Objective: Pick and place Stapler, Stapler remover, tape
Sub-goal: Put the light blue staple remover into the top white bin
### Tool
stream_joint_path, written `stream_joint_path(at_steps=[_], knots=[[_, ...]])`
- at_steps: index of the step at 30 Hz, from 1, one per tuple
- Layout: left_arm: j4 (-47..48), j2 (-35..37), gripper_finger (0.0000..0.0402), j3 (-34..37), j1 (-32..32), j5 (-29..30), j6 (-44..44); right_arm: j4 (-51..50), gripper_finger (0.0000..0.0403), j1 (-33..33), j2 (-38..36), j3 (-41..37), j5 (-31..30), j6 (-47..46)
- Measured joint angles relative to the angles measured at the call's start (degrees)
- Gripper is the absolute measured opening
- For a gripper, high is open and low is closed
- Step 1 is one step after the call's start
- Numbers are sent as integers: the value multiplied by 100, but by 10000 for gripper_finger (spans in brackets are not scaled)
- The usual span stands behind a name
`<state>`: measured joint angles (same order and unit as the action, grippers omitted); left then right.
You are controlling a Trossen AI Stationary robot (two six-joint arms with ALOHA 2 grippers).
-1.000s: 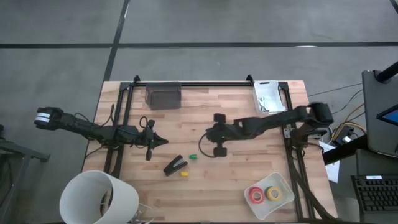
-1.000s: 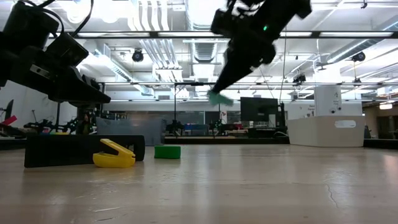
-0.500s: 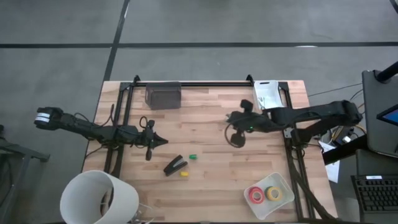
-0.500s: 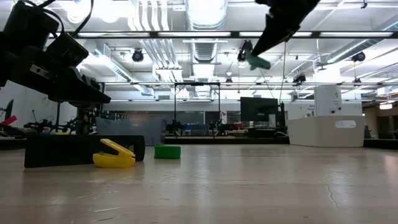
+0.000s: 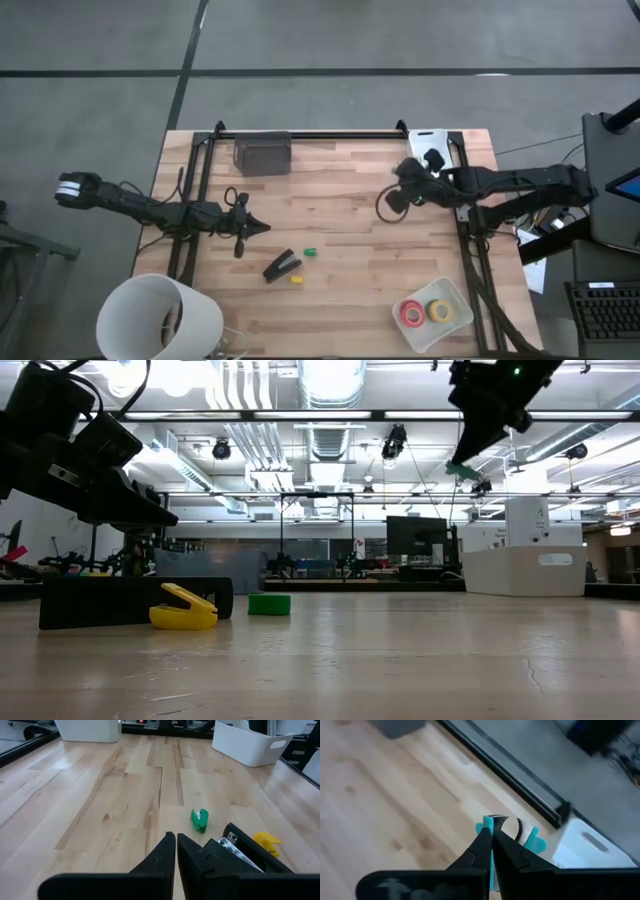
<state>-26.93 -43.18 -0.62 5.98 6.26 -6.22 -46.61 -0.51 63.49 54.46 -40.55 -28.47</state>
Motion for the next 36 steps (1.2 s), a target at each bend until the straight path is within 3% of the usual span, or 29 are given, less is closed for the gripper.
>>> stream_joint_path(at_steps=[6, 21, 36], knots=[[1, 0, 19, 0, 1, 0, 0, -250, 8, 753, 6, -162, 45, -294], [1, 0, 21, 0, 2, 0, 0, -369, 8, 3114, 32, -822, 967, -374], [-1, 0, 21, 0, 0, 0, 0, 592, 8, 4231, 32, -1647, 1860, 52]])
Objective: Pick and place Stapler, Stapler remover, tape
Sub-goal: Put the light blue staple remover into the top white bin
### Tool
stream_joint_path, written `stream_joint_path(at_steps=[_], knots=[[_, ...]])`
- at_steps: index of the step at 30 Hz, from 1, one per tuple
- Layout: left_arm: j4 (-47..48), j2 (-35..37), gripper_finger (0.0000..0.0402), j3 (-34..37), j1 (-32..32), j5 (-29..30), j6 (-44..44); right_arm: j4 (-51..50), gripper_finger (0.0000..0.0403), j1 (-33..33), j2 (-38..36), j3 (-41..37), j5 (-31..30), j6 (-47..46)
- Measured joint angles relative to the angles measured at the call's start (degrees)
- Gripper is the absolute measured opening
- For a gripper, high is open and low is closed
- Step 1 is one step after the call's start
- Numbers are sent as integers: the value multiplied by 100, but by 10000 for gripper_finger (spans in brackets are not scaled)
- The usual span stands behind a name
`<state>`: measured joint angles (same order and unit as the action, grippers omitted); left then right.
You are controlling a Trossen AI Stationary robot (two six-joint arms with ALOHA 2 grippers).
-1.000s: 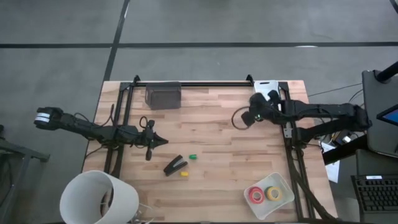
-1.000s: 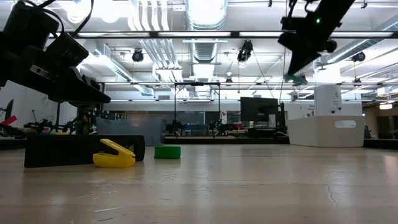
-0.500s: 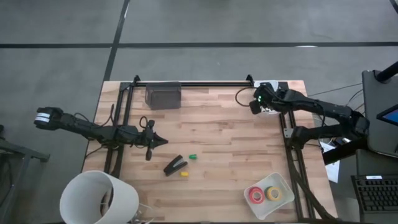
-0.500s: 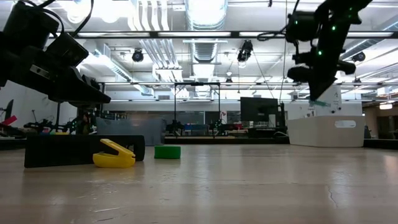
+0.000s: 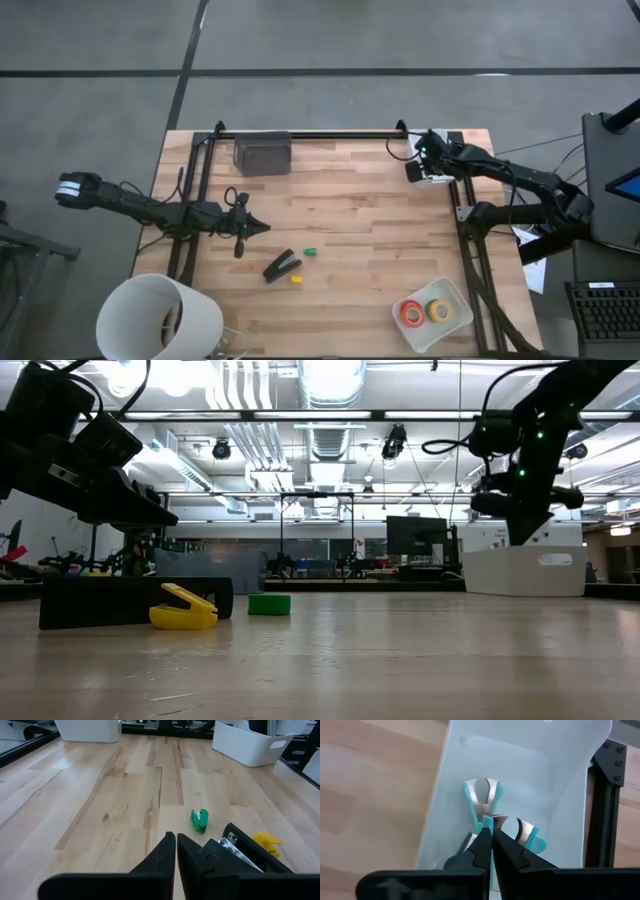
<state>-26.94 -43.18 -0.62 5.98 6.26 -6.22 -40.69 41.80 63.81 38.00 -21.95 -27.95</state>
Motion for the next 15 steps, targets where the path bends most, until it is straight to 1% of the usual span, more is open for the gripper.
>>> stream_joint_path(at_steps=[3, 7, 11, 15], knots=[[2, 2, 19, 0, 0, 0, 0, 121, 8, 141, 0, -144, 44, 75], [1, 2, 19, 0, 1, 0, 0, 124, 8, 362, 7, -278, 284, 191], [0, 2, 21, 0, 0, 2, 0, 209, 9, 483, 7, -364, 260, 373], [0, 2, 19, 0, 2, 0, 0, 295, 9, 472, 7, -378, 261, 447]])
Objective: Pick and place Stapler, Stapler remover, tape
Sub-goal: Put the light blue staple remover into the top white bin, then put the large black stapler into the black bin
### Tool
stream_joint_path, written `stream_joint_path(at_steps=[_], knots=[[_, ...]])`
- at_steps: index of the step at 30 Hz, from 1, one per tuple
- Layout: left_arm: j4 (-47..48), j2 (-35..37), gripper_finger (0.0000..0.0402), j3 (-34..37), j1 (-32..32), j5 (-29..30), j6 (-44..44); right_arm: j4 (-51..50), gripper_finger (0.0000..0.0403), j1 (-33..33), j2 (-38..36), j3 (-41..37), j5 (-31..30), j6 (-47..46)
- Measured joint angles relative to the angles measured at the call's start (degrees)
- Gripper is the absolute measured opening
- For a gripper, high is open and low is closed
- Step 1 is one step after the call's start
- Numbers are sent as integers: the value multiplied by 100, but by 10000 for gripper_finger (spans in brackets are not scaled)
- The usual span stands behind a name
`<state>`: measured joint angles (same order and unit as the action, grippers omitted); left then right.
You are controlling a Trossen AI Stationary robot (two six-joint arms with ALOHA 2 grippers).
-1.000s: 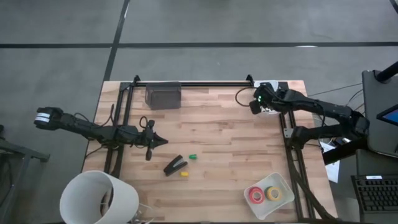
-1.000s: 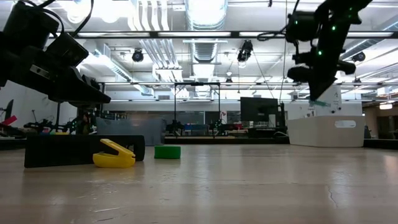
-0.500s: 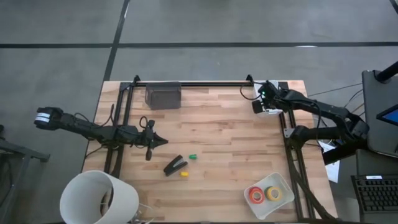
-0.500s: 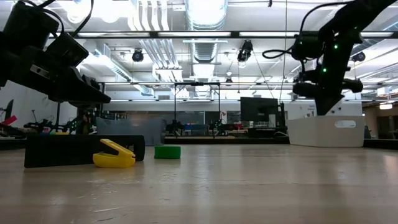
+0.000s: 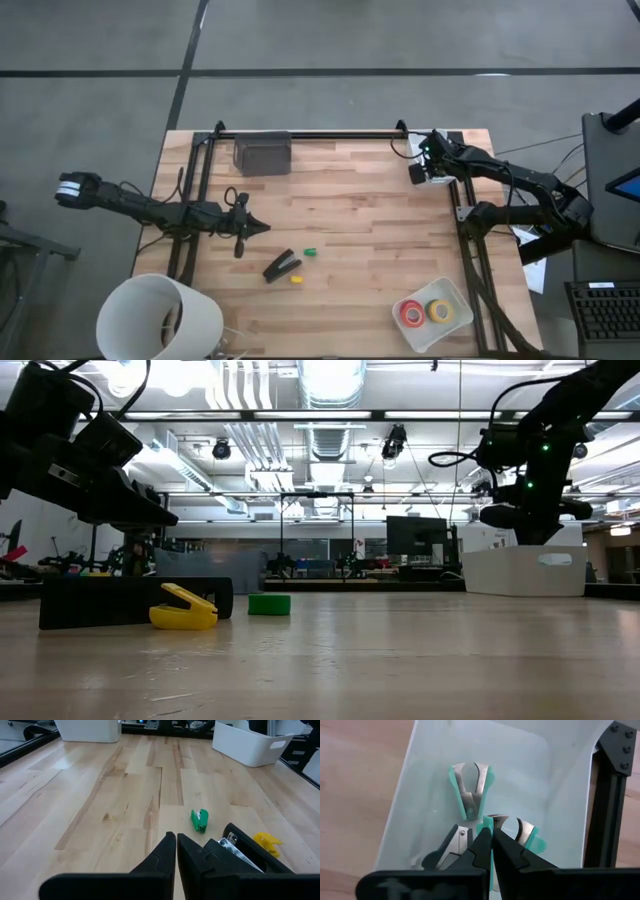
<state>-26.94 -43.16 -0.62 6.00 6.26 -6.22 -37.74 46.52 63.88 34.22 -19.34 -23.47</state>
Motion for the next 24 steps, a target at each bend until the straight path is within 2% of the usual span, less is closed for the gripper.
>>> stream_joint_path(at_steps=[5, 11, 16, 20, 24], knots=[[2, 0, 21, 0, 0, 2, 0, -2, 28, 4, 0, 0, 40, 99], [0, 0, 19, 0, -1, 0, 0, 75, 100, -3, -3, 0, 57, 123], [2, 0, 20, 0, 0, 0, 0, 167, 143, -84, -166, 61, 592, 164], [2, 0, 21, 0, -2, 0, 0, 458, 140, -500, -536, 103, 655, 204], [1, 0, 18, 0, -2, 0, 0, 876, 104, -1137, -964, 101, 762, 206]])
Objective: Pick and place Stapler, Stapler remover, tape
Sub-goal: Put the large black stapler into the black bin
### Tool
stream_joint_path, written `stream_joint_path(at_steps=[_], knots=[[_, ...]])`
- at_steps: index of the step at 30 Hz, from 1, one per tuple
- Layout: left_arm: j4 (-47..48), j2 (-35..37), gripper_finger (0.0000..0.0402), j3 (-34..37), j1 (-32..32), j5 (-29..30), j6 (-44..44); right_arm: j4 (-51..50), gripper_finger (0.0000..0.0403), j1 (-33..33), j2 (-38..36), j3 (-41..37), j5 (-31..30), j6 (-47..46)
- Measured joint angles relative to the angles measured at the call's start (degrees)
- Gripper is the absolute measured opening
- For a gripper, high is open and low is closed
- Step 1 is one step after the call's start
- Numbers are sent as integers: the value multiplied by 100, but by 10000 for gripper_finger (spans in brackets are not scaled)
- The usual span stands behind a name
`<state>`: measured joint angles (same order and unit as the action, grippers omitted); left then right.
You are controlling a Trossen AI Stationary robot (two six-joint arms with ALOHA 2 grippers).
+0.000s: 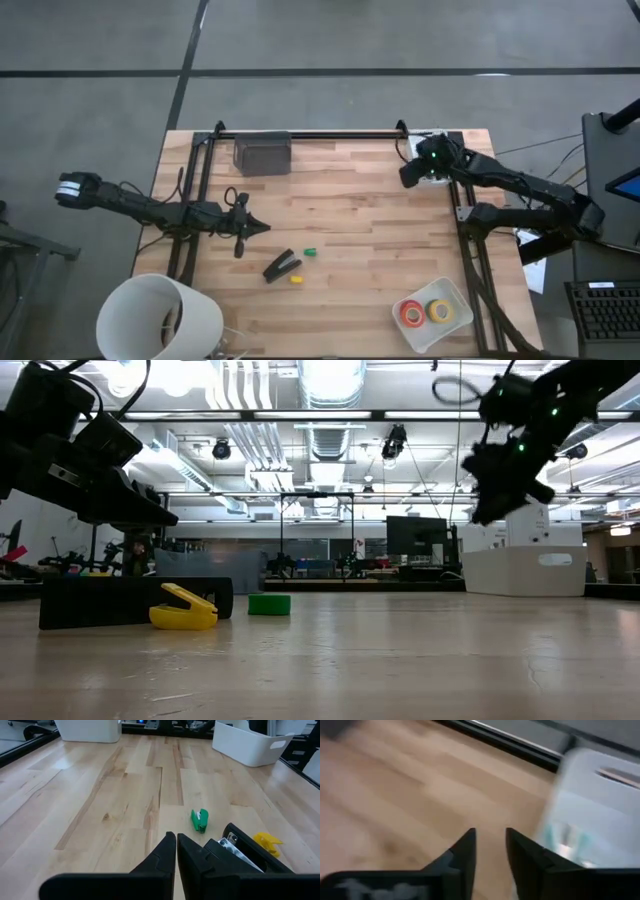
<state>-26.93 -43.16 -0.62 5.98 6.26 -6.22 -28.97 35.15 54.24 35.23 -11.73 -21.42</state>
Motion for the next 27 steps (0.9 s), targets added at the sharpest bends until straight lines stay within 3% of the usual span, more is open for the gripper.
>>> stream_joint_path(at_steps=[5, 10, 14, 21, 27], knots=[[1, 0, 21, 0, 0, 0, 0, 930, 22, -1200, -220, -434, 108, -131], [-1, 0, 19, 0, 0, 0, 0, 3102, 9, -2523, -276, -1275, 133, 56], [0, 0, 19, 0, 0, 0, 0, 4162, 8, -3432, -511, -1725, 126, 420], [0, 0, 20, 0, 0, 0, 0, 4387, 8, -4696, -1574, -2186, -637, 1229], [-1, 0, 20, 0, 0, 0, 0, 4348, 8, -5079, -2678, -2448, -157, 1697]])
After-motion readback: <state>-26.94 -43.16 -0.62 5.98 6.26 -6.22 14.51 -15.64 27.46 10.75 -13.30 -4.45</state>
